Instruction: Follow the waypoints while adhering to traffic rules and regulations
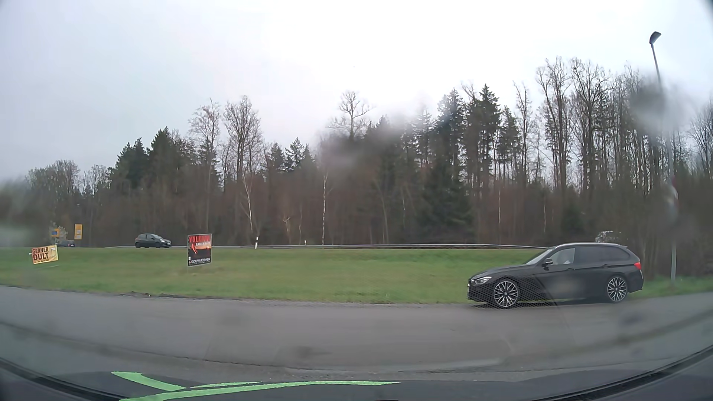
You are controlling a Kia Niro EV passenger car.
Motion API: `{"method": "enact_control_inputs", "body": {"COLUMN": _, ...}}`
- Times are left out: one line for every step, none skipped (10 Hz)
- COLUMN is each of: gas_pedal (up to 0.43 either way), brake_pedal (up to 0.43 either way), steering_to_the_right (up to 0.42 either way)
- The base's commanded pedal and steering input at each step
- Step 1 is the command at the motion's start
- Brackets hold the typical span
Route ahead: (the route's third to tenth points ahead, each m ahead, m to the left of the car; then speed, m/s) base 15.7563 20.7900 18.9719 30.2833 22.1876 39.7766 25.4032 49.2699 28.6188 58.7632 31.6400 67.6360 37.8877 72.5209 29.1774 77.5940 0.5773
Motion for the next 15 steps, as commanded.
{"method": "enact_control_inputs", "body": {"gas_pedal": 0.0, "brake_pedal": 0.037, "steering_to_the_right": -0.07}}
{"method": "enact_control_inputs", "body": {"gas_pedal": 0.0, "brake_pedal": 0.037, "steering_to_the_right": -0.07}}
{"method": "enact_control_inputs", "body": {"gas_pedal": 0.0, "brake_pedal": 0.037, "steering_to_the_right": -0.07}}
{"method": "enact_control_inputs", "body": {"gas_pedal": 0.0, "brake_pedal": 0.037, "steering_to_the_right": -0.07}}
{"method": "enact_control_inputs", "body": {"gas_pedal": 0.0, "brake_pedal": 0.043, "steering_to_the_right": -0.07}}
{"method": "enact_control_inputs", "body": {"gas_pedal": 0.0, "brake_pedal": 0.049, "steering_to_the_right": -0.07}}
{"method": "enact_control_inputs", "body": {"gas_pedal": 0.0, "brake_pedal": 0.049, "steering_to_the_right": -0.07}}
{"method": "enact_control_inputs", "body": {"gas_pedal": 0.0, "brake_pedal": 0.055, "steering_to_the_right": -0.07}}
{"method": "enact_control_inputs", "body": {"gas_pedal": 0.0, "brake_pedal": 0.055, "steering_to_the_right": -0.07}}
{"method": "enact_control_inputs", "body": {"gas_pedal": 0.0, "brake_pedal": 0.061, "steering_to_the_right": -0.07}}
{"method": "enact_control_inputs", "body": {"gas_pedal": 0.0, "brake_pedal": 0.067, "steering_to_the_right": -0.07}}
{"method": "enact_control_inputs", "body": {"gas_pedal": 0.0, "brake_pedal": 0.073, "steering_to_the_right": -0.07}}
{"method": "enact_control_inputs", "body": {"gas_pedal": 0.0, "brake_pedal": 0.079, "steering_to_the_right": -0.07}}
{"method": "enact_control_inputs", "body": {"gas_pedal": 0.0, "brake_pedal": 0.085, "steering_to_the_right": -0.07}}
{"method": "enact_control_inputs", "body": {"gas_pedal": 0.0, "brake_pedal": 0.085, "steering_to_the_right": -0.07}}
